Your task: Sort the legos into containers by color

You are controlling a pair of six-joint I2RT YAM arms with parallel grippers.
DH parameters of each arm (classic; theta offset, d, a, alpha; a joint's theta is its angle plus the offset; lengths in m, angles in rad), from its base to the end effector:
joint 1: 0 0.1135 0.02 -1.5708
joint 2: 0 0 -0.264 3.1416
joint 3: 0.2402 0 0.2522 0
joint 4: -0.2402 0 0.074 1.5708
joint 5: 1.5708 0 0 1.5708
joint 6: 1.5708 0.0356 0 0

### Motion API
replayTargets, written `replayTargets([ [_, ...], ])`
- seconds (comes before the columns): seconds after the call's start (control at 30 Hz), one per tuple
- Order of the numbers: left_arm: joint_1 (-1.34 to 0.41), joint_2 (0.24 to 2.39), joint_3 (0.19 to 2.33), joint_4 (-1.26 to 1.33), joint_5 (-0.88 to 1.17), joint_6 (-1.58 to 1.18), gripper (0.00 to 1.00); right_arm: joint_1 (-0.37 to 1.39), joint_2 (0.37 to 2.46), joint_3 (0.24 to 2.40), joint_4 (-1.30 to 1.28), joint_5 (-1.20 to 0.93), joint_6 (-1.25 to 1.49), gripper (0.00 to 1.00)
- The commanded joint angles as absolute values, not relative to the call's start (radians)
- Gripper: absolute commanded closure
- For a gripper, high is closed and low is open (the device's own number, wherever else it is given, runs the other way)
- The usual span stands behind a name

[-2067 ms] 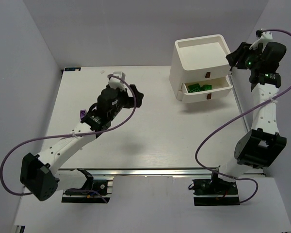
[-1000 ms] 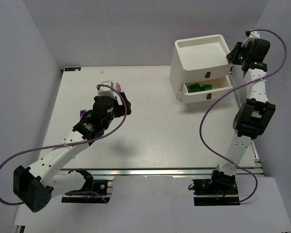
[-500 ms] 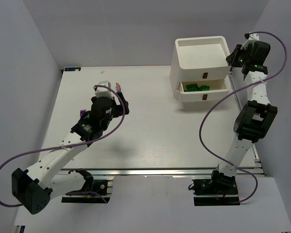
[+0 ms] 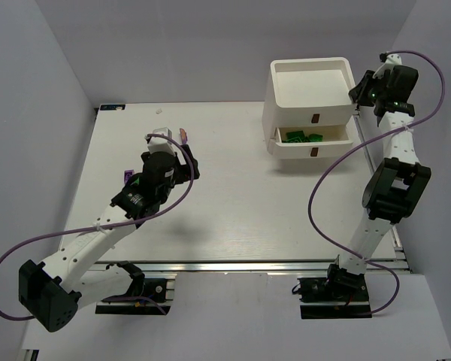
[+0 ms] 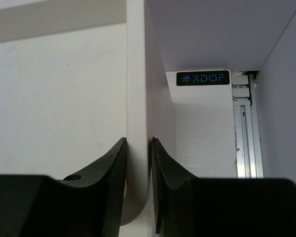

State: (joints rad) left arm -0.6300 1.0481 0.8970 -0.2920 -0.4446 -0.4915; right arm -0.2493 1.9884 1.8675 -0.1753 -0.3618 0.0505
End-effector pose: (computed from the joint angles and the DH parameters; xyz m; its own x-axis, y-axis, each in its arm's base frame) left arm 0.1991 -0.1263 0.3192 -0.4083 -0.2296 -0.8835 0.0286 0.9642 -0.2638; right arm 0.4684 -0.1062 0.3535 -0.2874 0.1219 -0.9500 -0.0829 0.9850 0.1515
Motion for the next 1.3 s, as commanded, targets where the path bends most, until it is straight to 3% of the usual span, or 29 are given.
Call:
replayTargets([
  [0.0,-0.626,1.031,0.891,-0.287,-0.482,-0.5,0.04,-0.212,1.93,1.844,-0.244,-0.469,0.158,0.72],
  [0.03,-0.626,1.035,0.89,-0.284,-0.489,-0.5,0.04,-0.212,1.927,1.842,-0.242,-0.469,0.16,0.67],
  [0.07,-0.626,1.038,0.891,-0.284,-0.492,-0.502,0.03,-0.215,1.924,1.841,-0.241,-0.469,0.163,0.56],
  [0.23,-0.617,1.098,0.917,-0.265,-0.506,-0.499,0.03,-0.23,1.902,1.855,-0.229,-0.457,0.163,0.4],
  [0.33,-0.617,1.126,0.942,-0.262,-0.506,-0.497,0.03,-0.236,1.888,1.862,-0.227,-0.454,0.17,0.26],
  [0.4,-0.606,1.153,0.953,-0.259,-0.512,-0.497,0.03,-0.248,1.872,1.862,-0.216,-0.449,0.17,0.11],
  [0.73,-0.526,1.275,1.044,-0.304,-0.523,-0.535,0.03,-0.308,1.764,1.853,-0.13,-0.336,0.091,0.11],
  [0.87,-0.47,1.342,1.112,-0.432,-0.552,-0.613,0.05,-0.319,1.678,1.801,-0.089,-0.36,-0.094,0.11],
  [0.93,-0.414,1.385,1.141,-0.562,-0.56,-0.707,0.07,-0.318,1.645,1.773,-0.086,-0.564,-0.178,0.11],
  [1.07,-0.321,1.407,1.135,-0.679,-0.479,-0.822,0.23,-0.304,1.571,1.749,-0.241,-1.068,-0.454,0.12],
  [1.13,-0.273,1.385,1.109,-0.686,-0.425,-0.9,0.24,-0.254,1.551,1.727,-0.334,-1.219,-0.546,0.22],
  [1.2,-0.247,1.367,1.076,-0.704,-0.407,-0.96,0.24,-0.204,1.549,1.721,-0.415,-1.258,-0.647,0.29],
  [1.27,-0.21,1.336,1.049,-0.721,-0.391,-1.078,0.2,-0.129,1.548,1.712,-0.553,-1.263,-0.737,0.42],
])
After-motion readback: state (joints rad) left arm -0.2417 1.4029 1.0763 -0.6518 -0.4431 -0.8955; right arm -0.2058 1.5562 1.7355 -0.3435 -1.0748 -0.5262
